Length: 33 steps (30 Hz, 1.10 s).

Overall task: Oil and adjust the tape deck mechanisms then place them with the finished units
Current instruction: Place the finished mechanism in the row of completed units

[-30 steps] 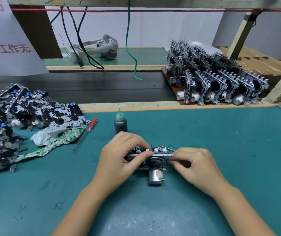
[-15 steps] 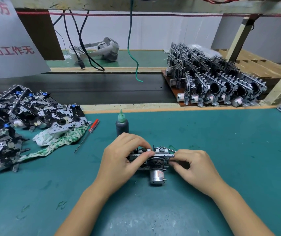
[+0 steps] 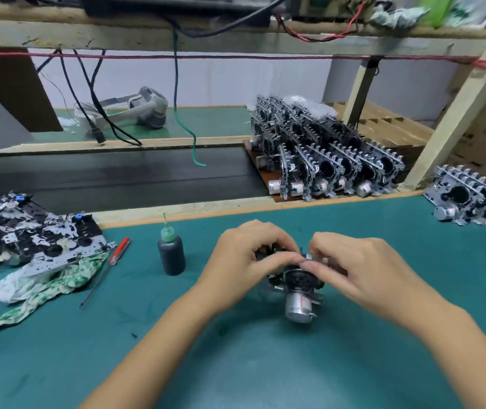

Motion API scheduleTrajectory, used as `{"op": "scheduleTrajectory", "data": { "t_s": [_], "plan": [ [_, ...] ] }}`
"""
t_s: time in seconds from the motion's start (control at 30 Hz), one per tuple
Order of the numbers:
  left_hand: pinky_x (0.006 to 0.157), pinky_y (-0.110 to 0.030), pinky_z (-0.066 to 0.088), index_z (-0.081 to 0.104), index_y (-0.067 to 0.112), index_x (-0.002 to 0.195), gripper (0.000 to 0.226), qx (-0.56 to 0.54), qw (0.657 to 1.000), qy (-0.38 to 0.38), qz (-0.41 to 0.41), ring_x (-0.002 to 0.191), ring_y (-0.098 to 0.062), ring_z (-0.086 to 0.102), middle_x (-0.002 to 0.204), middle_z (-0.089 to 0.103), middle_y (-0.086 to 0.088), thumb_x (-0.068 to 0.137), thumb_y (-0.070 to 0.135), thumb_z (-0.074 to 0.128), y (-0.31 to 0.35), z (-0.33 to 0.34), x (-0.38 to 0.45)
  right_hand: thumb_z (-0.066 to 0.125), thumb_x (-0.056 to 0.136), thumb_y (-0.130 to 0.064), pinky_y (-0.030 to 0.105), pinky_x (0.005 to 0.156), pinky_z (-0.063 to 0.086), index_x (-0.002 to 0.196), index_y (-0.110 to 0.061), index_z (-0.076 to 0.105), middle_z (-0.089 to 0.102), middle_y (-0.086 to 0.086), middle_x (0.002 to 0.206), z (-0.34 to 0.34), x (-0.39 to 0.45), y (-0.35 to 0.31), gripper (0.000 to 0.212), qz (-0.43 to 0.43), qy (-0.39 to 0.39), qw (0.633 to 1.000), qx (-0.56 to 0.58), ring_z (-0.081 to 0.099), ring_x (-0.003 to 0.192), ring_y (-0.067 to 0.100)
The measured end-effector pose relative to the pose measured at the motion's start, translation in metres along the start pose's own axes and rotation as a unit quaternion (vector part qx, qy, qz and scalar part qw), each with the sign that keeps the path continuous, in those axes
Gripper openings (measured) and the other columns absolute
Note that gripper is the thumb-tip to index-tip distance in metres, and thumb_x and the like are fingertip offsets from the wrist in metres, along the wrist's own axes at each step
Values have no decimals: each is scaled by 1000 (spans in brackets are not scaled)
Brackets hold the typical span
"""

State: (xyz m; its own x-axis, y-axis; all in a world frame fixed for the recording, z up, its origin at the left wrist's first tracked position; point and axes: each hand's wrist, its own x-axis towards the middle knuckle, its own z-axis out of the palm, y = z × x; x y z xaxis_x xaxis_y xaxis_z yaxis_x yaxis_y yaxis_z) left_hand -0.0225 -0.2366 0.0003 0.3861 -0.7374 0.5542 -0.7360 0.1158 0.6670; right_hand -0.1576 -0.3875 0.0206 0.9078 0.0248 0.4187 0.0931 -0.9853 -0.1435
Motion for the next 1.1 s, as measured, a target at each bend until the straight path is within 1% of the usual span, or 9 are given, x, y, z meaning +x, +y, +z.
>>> {"op": "scheduleTrajectory", "data": {
  "t_s": [0.13,0.3,0.47,0.6,0.73,0.83,0.93,1.03,1.1],
  "plan": [
    [82,-38,45,73,14,78,10,-1,995,-82,65,82,-16,59,83,71,6,80,25,73,-1,52,77,31,88,-62,24,55,35,79,-34,35,52,-15,70,-27,-20,58,30,117,-18,992,46,43,57,10],
    [93,-42,38,74,17,83,12,21,989,-112,89,100,-20,55,100,67,1,81,29,73,-5,142,167,33,84,-60,22,53,32,72,-31,33,46,-7,55,-51,-44,144,31,215,41,976,2,40,52,10],
    [99,-40,35,69,19,111,23,65,989,-102,84,116,-26,47,118,60,-4,90,28,64,-8,217,218,52,95,-30,18,51,31,74,-18,38,40,-4,48,-61,-59,220,27,306,94,945,-59,38,47,11],
    [106,-39,32,43,28,142,55,153,971,-163,83,131,-26,33,149,32,-8,92,7,52,-19,252,232,51,97,-24,39,57,42,77,-13,40,50,6,54,-52,-60,261,25,364,116,923,-45,54,54,31],
    [99,-43,40,16,27,152,75,157,952,-258,38,134,-28,29,160,4,-3,89,-4,44,-26,268,251,49,97,-26,39,59,41,80,-11,41,55,9,60,-42,-49,289,24,388,139,909,-59,57,60,33],
    [104,-42,35,3,25,153,85,106,946,-307,-1,145,-25,11,160,-10,-1,84,-9,42,-29,275,262,49,97,-27,35,58,29,81,-12,40,51,2,58,-36,-41,307,24,407,150,898,-80,52,62,29],
    [109,-42,30,-5,24,152,88,106,934,-341,-15,147,-24,1,159,-14,-2,84,-10,40,-31,285,261,48,98,-26,39,63,42,82,-12,39,58,11,66,-30,-40,316,23,422,148,889,-94,58,66,33],
    [99,-33,32,-12,23,151,90,65,932,-354,-37,142,-30,20,160,-2,-7,83,-11,38,-31,295,252,46,99,-25,40,62,37,84,-12,38,61,19,76,-28,-39,320,21,415,115,893,-133,56,74,36],
    [89,-31,39,-16,27,149,93,-4,933,-355,-64,130,-30,38,160,-6,-4,82,-13,35,-31,300,246,44,99,-27,38,60,35,86,-12,38,63,19,81,-31,-38,321,20,410,89,896,-146,57,77,36]
  ]
}}
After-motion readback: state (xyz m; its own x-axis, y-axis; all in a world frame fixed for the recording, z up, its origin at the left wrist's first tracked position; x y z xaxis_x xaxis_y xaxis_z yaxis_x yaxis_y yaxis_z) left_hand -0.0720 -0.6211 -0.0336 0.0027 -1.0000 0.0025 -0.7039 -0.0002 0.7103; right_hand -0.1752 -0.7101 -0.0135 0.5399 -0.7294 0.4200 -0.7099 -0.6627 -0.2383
